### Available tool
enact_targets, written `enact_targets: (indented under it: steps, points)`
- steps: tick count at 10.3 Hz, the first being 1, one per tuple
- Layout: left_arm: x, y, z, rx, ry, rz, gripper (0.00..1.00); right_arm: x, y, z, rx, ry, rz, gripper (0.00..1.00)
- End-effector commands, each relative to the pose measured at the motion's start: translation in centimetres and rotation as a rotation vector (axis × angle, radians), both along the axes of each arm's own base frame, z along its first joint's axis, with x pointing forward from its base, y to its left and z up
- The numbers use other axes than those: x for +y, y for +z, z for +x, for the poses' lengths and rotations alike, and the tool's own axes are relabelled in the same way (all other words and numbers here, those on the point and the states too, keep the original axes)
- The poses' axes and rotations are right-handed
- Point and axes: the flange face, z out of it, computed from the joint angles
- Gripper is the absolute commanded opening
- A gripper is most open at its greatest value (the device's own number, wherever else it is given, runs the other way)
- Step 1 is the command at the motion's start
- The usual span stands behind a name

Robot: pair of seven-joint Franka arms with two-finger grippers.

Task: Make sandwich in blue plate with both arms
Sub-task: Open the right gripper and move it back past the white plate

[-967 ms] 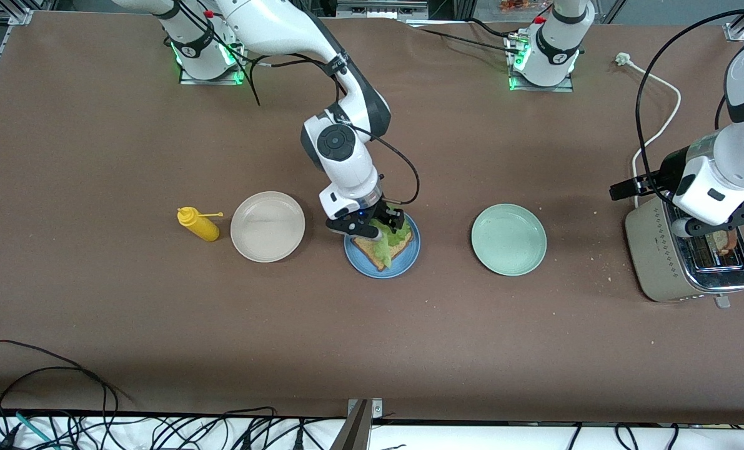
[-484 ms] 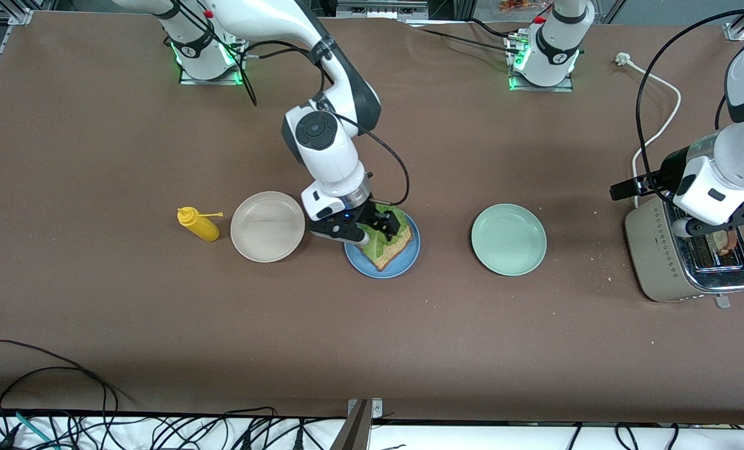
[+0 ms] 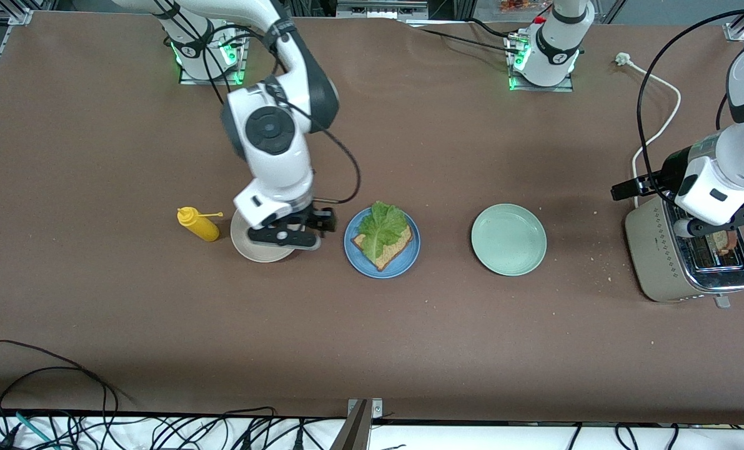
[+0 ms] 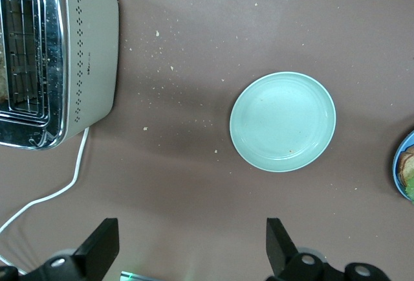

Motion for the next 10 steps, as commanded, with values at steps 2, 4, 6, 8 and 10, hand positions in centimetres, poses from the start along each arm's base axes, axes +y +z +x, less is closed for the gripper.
enact_targets:
  steps: [2,4,6,8,10]
  points:
    - [0.4,0.3,-0.2,0.004,-0.027,0.020,1.00,-12.9,6.3,1.2,0.185,0.233,-0.104,1.00]
    - [0.4,0.3,-0.2,0.004,-0.033,0.019,1.00,-18.2,8.0,1.5,0.234,0.297,-0.109,1.00]
    - [0.4,0.3,-0.2,0.004,-0.039,0.017,1.00,-21.6,7.6,1.8,0.268,0.366,-0.102,1.00]
    - [0.4,0.3,-0.3,0.004,-0.039,0.018,1.00,-24.6,8.0,0.4,0.292,0.382,-0.035,1.00]
    - [0.7,0.3,-0.3,0.004,-0.036,0.018,1.00,-29.7,6.5,-1.6,0.312,0.385,0.090,1.00]
